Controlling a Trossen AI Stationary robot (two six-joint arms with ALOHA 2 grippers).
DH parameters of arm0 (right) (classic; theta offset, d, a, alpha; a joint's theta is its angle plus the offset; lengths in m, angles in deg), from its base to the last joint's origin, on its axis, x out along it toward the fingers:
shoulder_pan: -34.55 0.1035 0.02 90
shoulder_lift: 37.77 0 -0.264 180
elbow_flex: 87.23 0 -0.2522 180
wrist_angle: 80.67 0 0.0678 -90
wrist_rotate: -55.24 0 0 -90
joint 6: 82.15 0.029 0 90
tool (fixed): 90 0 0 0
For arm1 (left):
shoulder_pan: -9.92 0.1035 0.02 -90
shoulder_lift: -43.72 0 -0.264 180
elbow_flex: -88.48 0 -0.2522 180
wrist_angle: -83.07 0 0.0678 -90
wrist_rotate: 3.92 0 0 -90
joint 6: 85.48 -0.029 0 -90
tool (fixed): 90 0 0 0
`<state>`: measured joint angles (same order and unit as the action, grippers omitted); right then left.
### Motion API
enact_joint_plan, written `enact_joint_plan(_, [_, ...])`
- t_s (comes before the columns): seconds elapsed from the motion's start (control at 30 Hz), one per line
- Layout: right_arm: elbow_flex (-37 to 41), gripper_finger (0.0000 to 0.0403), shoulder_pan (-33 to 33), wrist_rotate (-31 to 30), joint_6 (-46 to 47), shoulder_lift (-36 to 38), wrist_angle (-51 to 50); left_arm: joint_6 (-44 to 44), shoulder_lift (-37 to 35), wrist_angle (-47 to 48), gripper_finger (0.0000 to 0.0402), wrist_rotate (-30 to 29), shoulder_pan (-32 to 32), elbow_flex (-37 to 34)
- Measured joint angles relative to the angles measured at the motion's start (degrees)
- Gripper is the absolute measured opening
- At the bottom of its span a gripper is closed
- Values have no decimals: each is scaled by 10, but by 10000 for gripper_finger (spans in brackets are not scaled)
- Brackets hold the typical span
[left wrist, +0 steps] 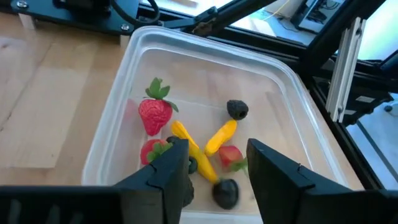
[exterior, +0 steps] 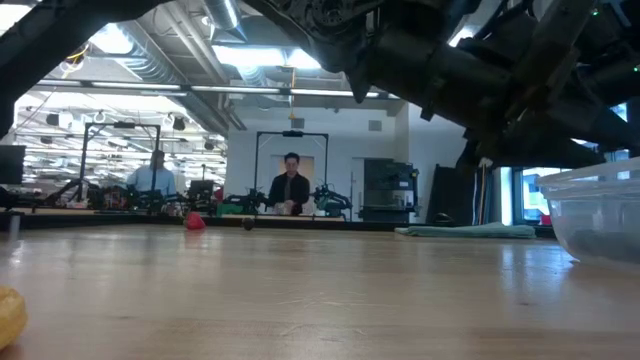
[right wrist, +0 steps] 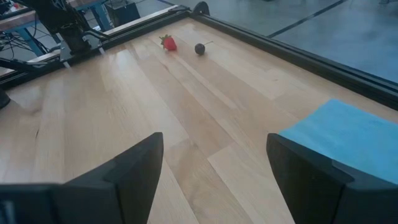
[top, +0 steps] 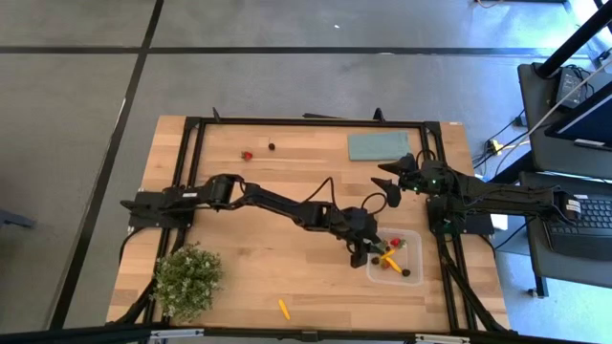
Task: Pick and placing Produce into tupperware
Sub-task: Put the strawberry into the container
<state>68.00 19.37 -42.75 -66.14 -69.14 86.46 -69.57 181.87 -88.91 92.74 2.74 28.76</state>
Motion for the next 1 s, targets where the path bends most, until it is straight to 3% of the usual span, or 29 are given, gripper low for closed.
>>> enact_joint_plan(0.17, [0,287,0,0,2,0,0,0,-26,29,153,17,14,-1])
enact_joint_plan(0.4, [0,287,0,0,3,0,-5,-1,-145,203,142,18,78,0])
enact_joint_plan(0.7, [0,287,0,0,15,0,-23,-81,-295,359,133,-76,175,0])
enact_joint_plan(0.87, [0,287,0,0,17,0,-27,-96,-378,538,127,-82,233,0])
enact_joint_plan(1.0, [0,287,0,-5,16,0,-26,-101,-426,682,122,-138,263,0])
